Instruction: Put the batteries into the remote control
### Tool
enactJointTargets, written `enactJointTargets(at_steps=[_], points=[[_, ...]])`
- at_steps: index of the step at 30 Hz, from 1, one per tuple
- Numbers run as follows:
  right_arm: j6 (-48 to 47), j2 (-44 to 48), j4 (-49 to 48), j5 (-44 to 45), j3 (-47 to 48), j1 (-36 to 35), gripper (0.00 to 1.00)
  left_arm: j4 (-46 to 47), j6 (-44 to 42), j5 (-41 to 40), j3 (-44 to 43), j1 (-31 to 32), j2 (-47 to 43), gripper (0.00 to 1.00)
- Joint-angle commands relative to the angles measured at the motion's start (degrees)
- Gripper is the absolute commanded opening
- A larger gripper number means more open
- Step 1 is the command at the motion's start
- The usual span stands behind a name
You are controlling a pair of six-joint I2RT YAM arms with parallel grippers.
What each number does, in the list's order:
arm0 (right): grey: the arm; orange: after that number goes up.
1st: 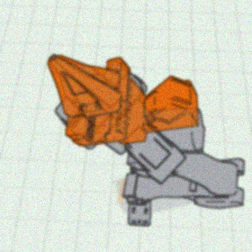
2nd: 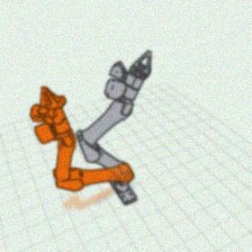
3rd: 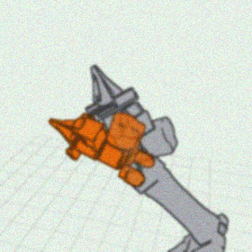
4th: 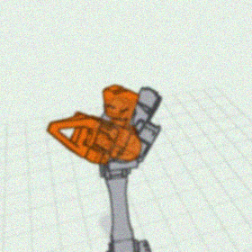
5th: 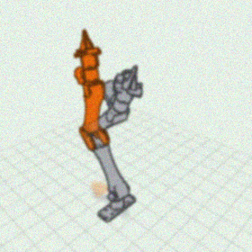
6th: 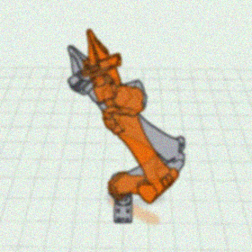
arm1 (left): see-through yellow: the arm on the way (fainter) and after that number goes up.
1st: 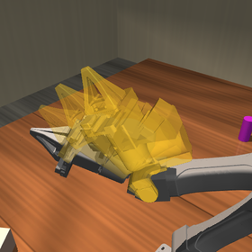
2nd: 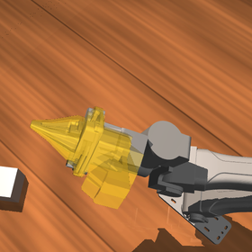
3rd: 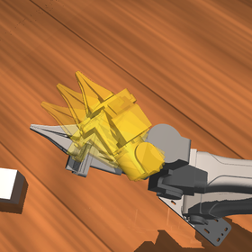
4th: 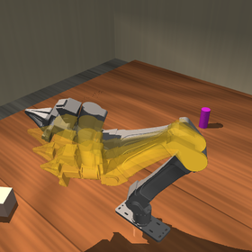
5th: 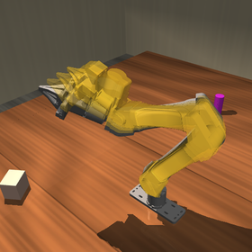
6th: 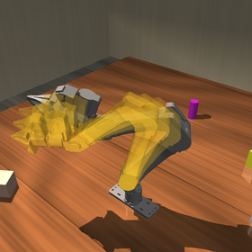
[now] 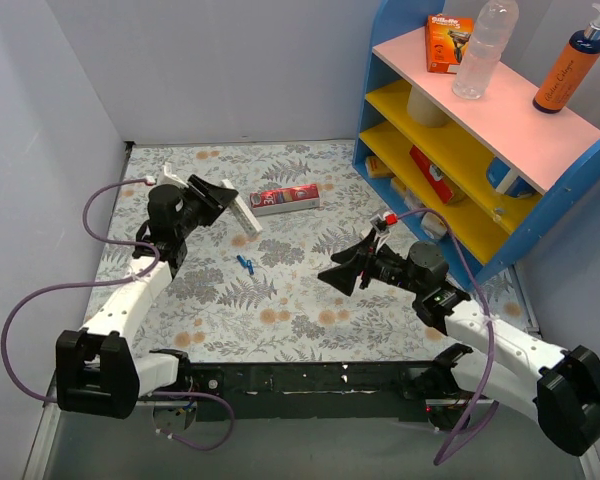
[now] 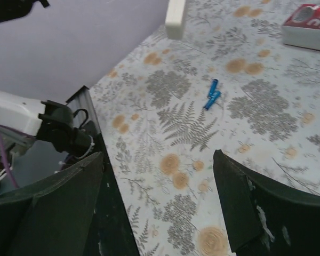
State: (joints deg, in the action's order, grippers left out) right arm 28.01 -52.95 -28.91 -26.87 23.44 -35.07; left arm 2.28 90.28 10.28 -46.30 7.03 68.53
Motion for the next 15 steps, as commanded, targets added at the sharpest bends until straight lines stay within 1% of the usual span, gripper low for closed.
enactJointTargets(at_steps=[1, 5, 7, 9, 15], points=[[10.4, -4.4, -21.2, -1.7, 0.8, -4.3, 0.91, 14.3, 0.0, 16.8, 5.3, 4.2, -4.1, 0.0], [14.3, -9.4, -28.0, -0.8, 2.1, -7.0, 0.91, 19.3, -0.3, 20.7, 7.9, 8.8, -7.3, 0.0], [15.6, -10.8, -30.1, -0.1, 2.5, -8.3, 0.92, 21.9, 1.4, 21.6, 9.9, 10.6, -8.8, 0.0], [16.8, -12.8, -32.8, 0.2, 3.2, -8.9, 0.92, 26.2, 2.8, 23.2, 12.0, 11.6, -9.6, 0.0], [20.3, -17.3, -40.2, -0.5, 4.1, -9.6, 0.92, 33.8, 6.5, 24.6, 14.7, 15.2, -11.1, 0.0]])
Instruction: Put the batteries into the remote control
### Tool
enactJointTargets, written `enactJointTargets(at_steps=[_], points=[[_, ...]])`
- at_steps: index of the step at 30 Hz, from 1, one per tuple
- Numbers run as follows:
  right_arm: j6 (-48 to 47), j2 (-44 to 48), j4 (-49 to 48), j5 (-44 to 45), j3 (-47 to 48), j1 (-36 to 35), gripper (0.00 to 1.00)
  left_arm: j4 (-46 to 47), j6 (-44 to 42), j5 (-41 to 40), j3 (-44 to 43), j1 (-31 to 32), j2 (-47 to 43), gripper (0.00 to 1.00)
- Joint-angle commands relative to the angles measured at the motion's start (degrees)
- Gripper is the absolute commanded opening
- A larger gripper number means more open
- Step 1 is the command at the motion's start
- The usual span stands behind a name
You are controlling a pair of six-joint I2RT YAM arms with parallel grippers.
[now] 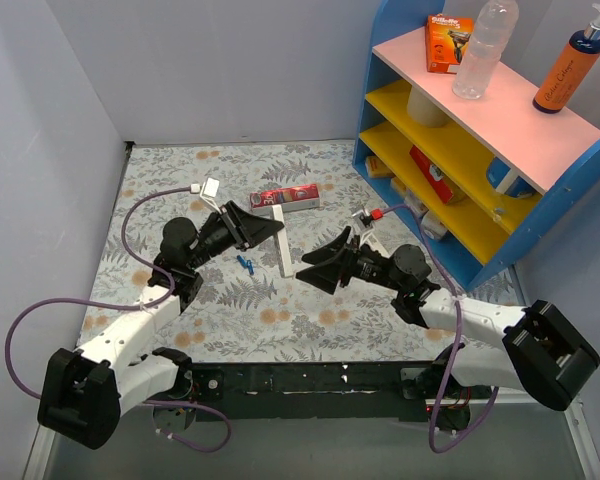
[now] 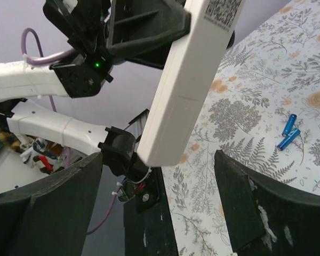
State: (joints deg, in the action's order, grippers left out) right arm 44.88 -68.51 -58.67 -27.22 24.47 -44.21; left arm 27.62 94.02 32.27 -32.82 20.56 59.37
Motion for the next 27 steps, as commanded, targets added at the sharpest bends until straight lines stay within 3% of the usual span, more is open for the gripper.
enactJointTargets(at_steps=[1, 11, 14, 17, 18, 20, 21, 25, 27], points=[[3.9, -2.2, -10.5, -0.3, 3.5, -0.4, 0.92, 9.2, 2.9, 2.6, 1.7, 1.9, -2.2, 0.0], [9.3, -10.1, -19.9, -4.7, 6.7, -1.8, 0.88, 15.4, 4.9, 2.8, 2.9, 4.8, -4.1, 0.0], [12.4, -12.8, -26.1, -6.9, 7.2, -2.2, 0.75, 15.1, 4.4, 2.8, 3.0, 5.1, -4.4, 0.0], [14.5, -14.5, -28.9, -9.1, 8.0, -2.5, 0.49, 14.1, 3.5, 2.1, 3.7, 5.1, -5.0, 0.0], [14.6, -14.7, -29.1, -9.7, 8.0, -2.5, 0.28, 13.3, 3.0, 2.0, 3.7, 5.2, -5.1, 0.09], [14.2, -14.5, -28.9, -9.8, 7.7, -2.6, 0.13, 9.5, 0.7, 1.7, 3.0, 5.3, -5.6, 0.17], [13.7, -14.2, -27.6, -9.7, 7.3, -2.6, 0.03, 7.6, -0.3, 1.3, 2.5, 5.2, -5.9, 0.34], [7.7, -11.2, -16.9, -8.5, 7.4, -2.6, 0.01, -2.8, -7.2, -2.4, 0.0, 5.7, -8.1, 0.97], [1.5, -8.4, -9.1, -6.1, 8.0, -2.6, 0.01, -9.6, -11.9, -5.3, -2.2, 6.0, -9.8, 0.98]])
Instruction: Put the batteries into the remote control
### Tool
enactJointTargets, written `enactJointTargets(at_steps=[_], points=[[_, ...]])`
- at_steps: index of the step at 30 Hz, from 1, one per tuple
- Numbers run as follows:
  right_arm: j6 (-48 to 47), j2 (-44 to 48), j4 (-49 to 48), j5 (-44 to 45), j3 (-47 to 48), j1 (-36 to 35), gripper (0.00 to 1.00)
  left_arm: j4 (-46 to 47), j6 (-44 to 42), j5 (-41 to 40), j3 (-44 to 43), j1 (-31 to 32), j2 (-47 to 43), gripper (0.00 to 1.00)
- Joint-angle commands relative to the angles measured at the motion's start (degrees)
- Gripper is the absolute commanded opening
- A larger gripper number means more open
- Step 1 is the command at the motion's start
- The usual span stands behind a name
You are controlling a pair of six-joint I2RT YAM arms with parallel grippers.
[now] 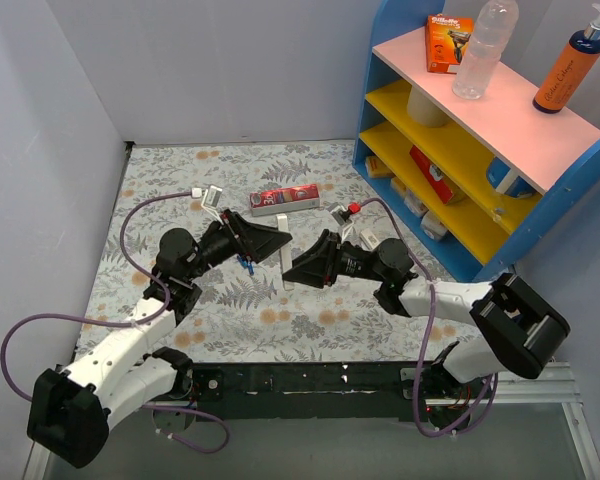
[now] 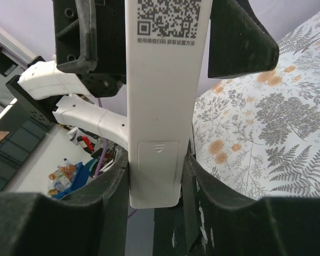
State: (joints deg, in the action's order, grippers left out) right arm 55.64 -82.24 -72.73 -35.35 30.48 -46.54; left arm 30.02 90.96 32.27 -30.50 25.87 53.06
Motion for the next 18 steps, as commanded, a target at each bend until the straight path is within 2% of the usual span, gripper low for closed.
enactJointTargets(at_steps=[1, 3, 4, 7, 9, 14, 18], points=[[-11.5, 6.4, 14.6, 3.3, 3.4, -0.5, 0.01, -13.8, -9.9, -6.7, -5.3, 1.1, -4.1, 0.98], [-19.4, 9.4, 24.3, 8.9, 5.4, -1.5, 0.01, -18.9, -12.8, -9.8, -6.9, 1.6, -5.5, 0.98], [-22.2, 10.7, 34.1, 11.2, 7.7, -2.1, 0.01, -20.3, -13.3, -10.6, -7.2, 2.2, -5.9, 0.98], [-28.7, 11.3, 47.2, 19.6, 11.5, -4.5, 0.01, -22.9, -14.1, -11.5, -8.3, 3.0, -6.6, 0.98], [-30.4, 11.2, 50.5, 25.1, 13.7, -6.2, 0.01, -22.9, -13.9, -11.5, -8.4, 3.6, -6.8, 0.98], [-33.7, 10.0, 58.3, 34.8, 18.5, -10.2, 0.01, -25.3, -14.1, -17.6, -9.0, 4.2, -5.7, 0.98], [-35.5, 8.8, 60.5, 41.7, 20.8, -13.5, 0.01, -26.4, -13.8, -20.7, -9.4, 4.5, -4.2, 0.98]])
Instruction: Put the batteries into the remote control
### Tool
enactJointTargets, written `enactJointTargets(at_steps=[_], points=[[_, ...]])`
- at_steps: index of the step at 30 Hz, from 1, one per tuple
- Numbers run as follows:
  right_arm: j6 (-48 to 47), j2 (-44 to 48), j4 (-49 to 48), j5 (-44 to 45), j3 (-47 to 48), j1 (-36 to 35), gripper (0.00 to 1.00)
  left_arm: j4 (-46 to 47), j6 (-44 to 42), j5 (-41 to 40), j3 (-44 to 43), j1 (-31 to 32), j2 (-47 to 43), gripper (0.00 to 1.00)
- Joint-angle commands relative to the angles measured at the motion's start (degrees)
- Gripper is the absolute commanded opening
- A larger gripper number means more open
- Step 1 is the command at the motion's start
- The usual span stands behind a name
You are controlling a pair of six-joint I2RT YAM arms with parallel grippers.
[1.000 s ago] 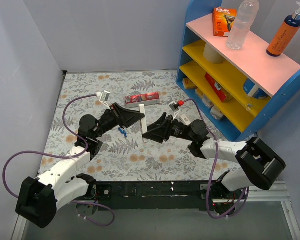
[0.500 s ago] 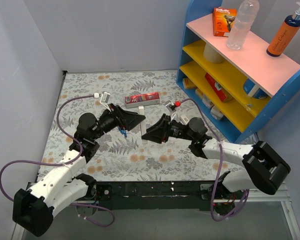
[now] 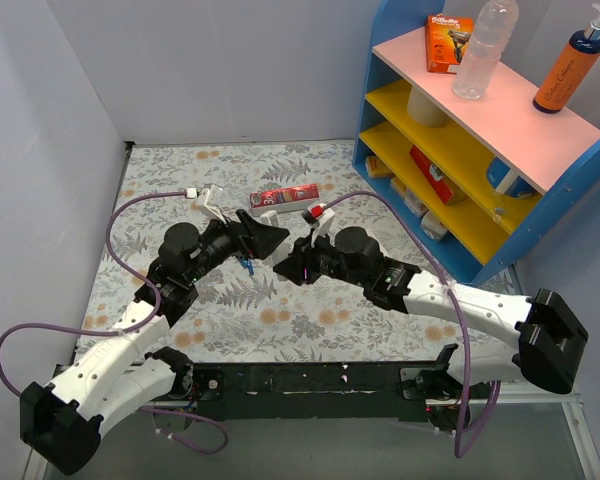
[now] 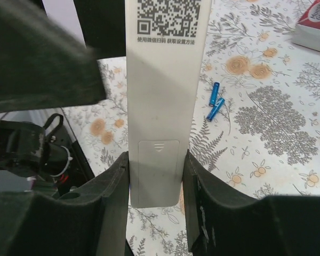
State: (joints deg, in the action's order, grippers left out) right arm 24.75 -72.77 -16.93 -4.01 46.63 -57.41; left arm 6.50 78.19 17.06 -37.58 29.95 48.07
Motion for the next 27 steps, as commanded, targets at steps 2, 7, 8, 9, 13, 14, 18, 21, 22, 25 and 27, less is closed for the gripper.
enactJointTargets(at_steps=[2, 7, 8, 9, 13, 14, 18, 21, 22, 25, 27], points=[[-5.2, -1.5, 4.5, 11.0, 5.1, -3.2, 0.01, -3.3, -0.7, -6.6, -2.2, 0.5, 1.8, 0.97], [-5.8, -3.5, 5.4, 13.5, 6.9, -5.3, 0.01, -4.1, 0.1, -5.7, -2.6, 0.5, 4.5, 0.76], [-6.1, -3.7, 5.6, 13.9, 7.1, -5.7, 0.01, -4.1, 0.2, -5.5, -2.4, 0.6, 4.7, 0.72], [-6.3, -3.8, 5.8, 15.1, 7.2, -6.0, 0.01, -4.1, 0.6, -5.6, -2.4, 0.6, 5.0, 0.68], [-6.6, -3.3, 6.1, 17.4, 6.6, -6.1, 0.01, -4.2, 1.0, -6.1, -1.8, 0.6, 4.7, 0.46], [-6.5, -3.0, 6.0, 17.7, 6.2, -6.1, 0.01, -4.2, 1.2, -6.2, -1.7, 0.6, 4.6, 0.36], [-6.6, -2.5, 5.9, 18.0, 5.8, -6.0, 0.01, -3.7, 2.1, -5.7, -1.2, 0.6, 4.7, 0.07], [-5.9, -1.2, 2.3, 16.1, 3.4, -6.0, 0.16, -2.3, 3.4, -5.5, -0.7, 0.6, 4.6, 0.0], [-5.1, 0.2, 0.9, 15.9, 2.1, -6.0, 0.27, -1.7, 3.6, -5.5, 0.0, 0.6, 4.3, 0.0], [-3.0, 4.2, -4.8, 15.6, -2.9, -5.7, 0.65, 1.5, 5.5, -6.4, 2.2, 0.6, 2.3, 0.0], [0.4, 6.6, -9.1, 15.7, -7.1, -4.9, 0.8, 3.8, 6.9, -7.4, 3.2, 0.6, 0.3, 0.0]])
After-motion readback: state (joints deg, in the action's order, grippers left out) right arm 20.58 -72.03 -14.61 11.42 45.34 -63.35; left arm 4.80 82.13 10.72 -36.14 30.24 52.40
